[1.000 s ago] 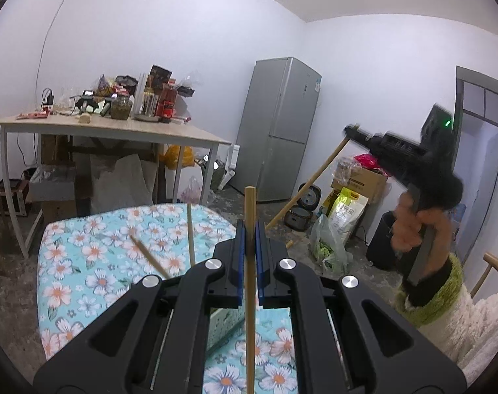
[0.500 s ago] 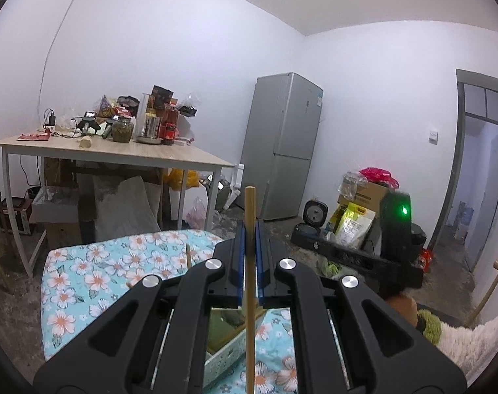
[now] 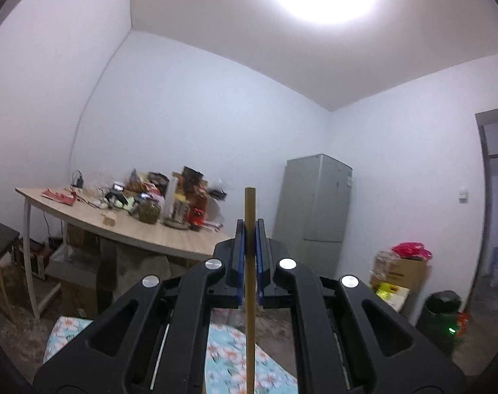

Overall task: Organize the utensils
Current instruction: 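Lift both chopsticks upright above the green holder with both tools, then lower the chopsticks into the holder and open both tools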

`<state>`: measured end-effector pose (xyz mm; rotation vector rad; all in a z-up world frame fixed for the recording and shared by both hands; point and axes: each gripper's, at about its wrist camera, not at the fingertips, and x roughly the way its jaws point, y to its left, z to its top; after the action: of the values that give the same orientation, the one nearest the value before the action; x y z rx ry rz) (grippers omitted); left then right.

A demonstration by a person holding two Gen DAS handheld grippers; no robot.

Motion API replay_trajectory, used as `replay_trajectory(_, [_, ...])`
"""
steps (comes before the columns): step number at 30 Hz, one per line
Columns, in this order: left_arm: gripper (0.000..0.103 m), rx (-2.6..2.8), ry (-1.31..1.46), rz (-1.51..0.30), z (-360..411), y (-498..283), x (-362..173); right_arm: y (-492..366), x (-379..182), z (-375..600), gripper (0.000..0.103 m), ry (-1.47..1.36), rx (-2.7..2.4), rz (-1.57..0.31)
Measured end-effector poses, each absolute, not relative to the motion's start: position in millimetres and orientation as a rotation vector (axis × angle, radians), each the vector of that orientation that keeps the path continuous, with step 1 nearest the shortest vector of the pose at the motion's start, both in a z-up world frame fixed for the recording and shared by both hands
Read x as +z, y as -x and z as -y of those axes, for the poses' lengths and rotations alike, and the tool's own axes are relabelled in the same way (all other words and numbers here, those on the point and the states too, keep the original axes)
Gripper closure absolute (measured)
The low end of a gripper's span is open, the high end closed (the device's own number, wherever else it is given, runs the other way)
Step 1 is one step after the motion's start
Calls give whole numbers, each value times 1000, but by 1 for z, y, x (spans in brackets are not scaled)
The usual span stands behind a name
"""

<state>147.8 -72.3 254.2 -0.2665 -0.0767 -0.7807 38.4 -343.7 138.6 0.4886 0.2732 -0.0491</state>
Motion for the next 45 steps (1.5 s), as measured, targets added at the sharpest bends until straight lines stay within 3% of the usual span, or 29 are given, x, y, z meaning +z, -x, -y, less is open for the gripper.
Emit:
replay_trajectory(7, [98,-734,189,32,134,-166,225,-37,128,355,65,-514,-51,-284])
replay_trajectory(18, [98,-703,148,-76,166,-185,173,-34,112,370,65,-543,-69,-311])
replay_trajectory(19, [96,-705,145,-86,166,-184,171,-34,111,370,65,-546,-68,-313])
replay_trajectory(23, [67,-704,154,-100,160,-179,168,-31,112,371,65,-554,-68,-311])
replay_trajectory(33, [40,-717,168,-95,119,-144,177,-17,117,357,62,-550,-68,-305])
replay_trajectory(40, [20,-749,147,-145,71,-100,175,-1,119,329,48,-500,-64,-338])
replay_trajectory(45, [15,-771,128,-293,46,-85,147,6,116,290,35,-391,-45,-402])
